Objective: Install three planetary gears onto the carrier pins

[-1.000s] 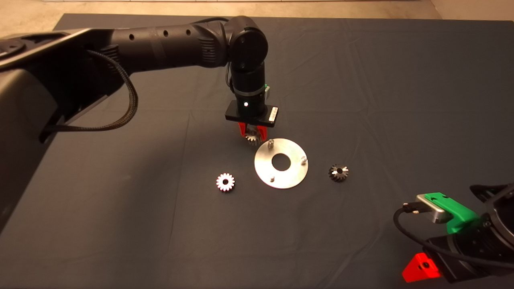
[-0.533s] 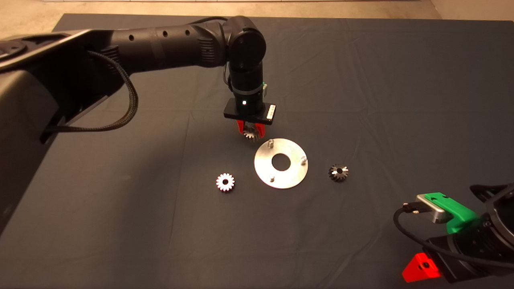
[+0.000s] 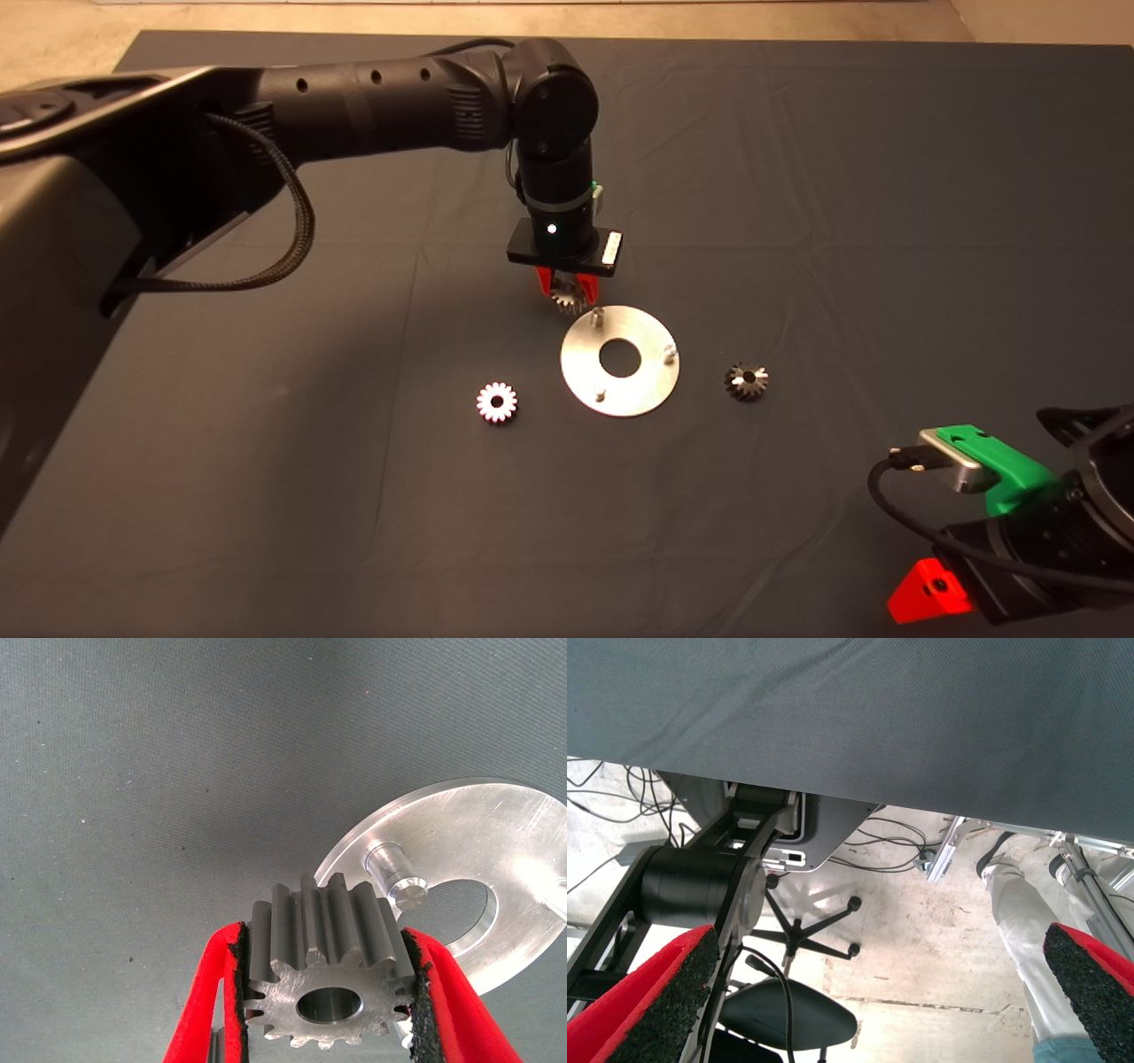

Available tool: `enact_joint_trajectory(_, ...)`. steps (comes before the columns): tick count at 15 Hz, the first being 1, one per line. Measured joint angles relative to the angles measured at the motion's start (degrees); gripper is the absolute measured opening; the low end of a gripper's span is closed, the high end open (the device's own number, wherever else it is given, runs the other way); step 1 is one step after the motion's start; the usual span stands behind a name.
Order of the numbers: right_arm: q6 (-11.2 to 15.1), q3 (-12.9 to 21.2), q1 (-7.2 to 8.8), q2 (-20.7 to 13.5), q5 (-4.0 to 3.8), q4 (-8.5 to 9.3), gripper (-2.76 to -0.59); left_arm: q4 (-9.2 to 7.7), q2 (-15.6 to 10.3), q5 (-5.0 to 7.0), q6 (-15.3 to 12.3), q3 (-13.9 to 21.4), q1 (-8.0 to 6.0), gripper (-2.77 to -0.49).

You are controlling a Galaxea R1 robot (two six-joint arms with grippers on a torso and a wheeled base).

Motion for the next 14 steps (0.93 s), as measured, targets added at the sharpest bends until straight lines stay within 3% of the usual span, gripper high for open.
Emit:
enact_joint_trajectory(7,0.02,0.00,0.00,0.00,0.00,0.00,-0.63,0.00,0.02,-4.15,0.00,0.13,0.01,-2.48)
enact_joint_trajectory(9,0.01,0.00,0.00,-0.02,-0.02,0.00,-0.63,0.01,0.13,-4.64,0.00,0.13,0.13,-2.48)
enact_joint_trajectory(12,0.01,-0.02,0.00,-0.02,0.00,0.00,-0.63,-0.02,0.16,-5.89,0.00,0.13,2.10,-2.48)
enact_joint_trajectory(14,0.02,-0.02,0.00,-0.13,0.00,0.00,-0.63,-0.21,0.13,-5.95,0.00,0.30,2.41,-2.49)
